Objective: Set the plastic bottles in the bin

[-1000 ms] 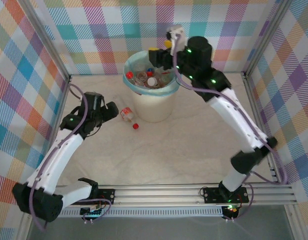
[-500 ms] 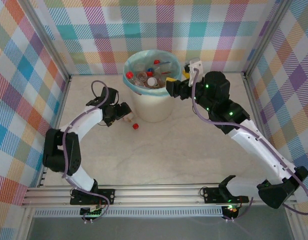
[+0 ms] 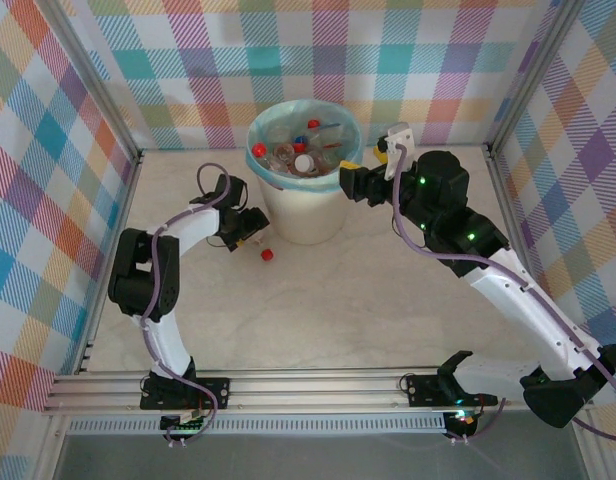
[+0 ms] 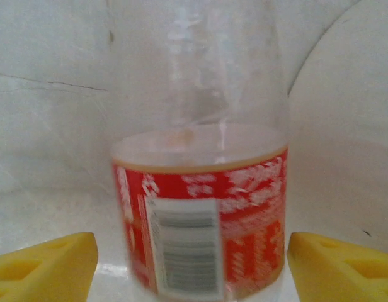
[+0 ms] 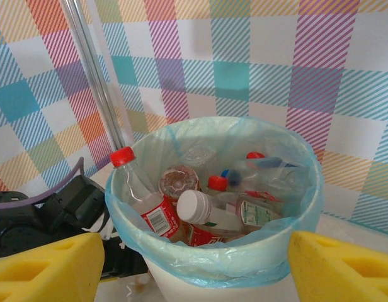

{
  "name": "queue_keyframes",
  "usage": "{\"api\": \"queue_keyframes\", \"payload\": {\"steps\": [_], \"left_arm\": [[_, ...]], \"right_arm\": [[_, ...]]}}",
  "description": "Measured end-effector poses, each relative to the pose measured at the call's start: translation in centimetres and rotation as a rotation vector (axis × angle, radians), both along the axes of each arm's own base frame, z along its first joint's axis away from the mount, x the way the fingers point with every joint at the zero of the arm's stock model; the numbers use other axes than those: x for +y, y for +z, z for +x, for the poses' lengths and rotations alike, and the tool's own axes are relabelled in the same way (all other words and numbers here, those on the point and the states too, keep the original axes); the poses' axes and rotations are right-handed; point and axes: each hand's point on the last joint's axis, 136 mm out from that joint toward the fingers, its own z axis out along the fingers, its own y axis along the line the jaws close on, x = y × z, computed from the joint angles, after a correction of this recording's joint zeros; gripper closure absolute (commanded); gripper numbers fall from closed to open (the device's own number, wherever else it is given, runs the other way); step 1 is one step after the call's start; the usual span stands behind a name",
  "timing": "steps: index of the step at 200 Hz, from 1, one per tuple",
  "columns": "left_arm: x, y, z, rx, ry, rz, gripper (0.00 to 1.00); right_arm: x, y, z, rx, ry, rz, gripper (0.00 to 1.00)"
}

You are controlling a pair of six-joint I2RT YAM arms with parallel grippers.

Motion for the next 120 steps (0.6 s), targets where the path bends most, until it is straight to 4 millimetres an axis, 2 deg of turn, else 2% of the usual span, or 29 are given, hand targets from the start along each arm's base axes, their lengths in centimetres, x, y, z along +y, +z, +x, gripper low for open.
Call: {"api": "queue_keyframes", "payload": {"steps": [46,86,105,120], "left_arm": [[0.3,-0.5,0.1,0.01,0.006,-0.001,0.4],[1.5,-0.3,-0.1,-0.005,0.034,0.003,0.43],[2.7,1.1,-0.9,-0.032,0.048,0.03,0.43],[3.7,3.6,-1.3,-0.087,0.059,0.064,0.44]], "right_arm": [[0.0,-0.1,0.0,0.004,-0.001,-0.002,0.25],[0.0,-0.1,0.0,0.005,0.0,-0.003,0.26],[0.0,0.0,-0.1,0.008,0.004,-0.004,0.26],[0.0,0.4,-0.3,0.004,0.008,0.001,0.27]]}}
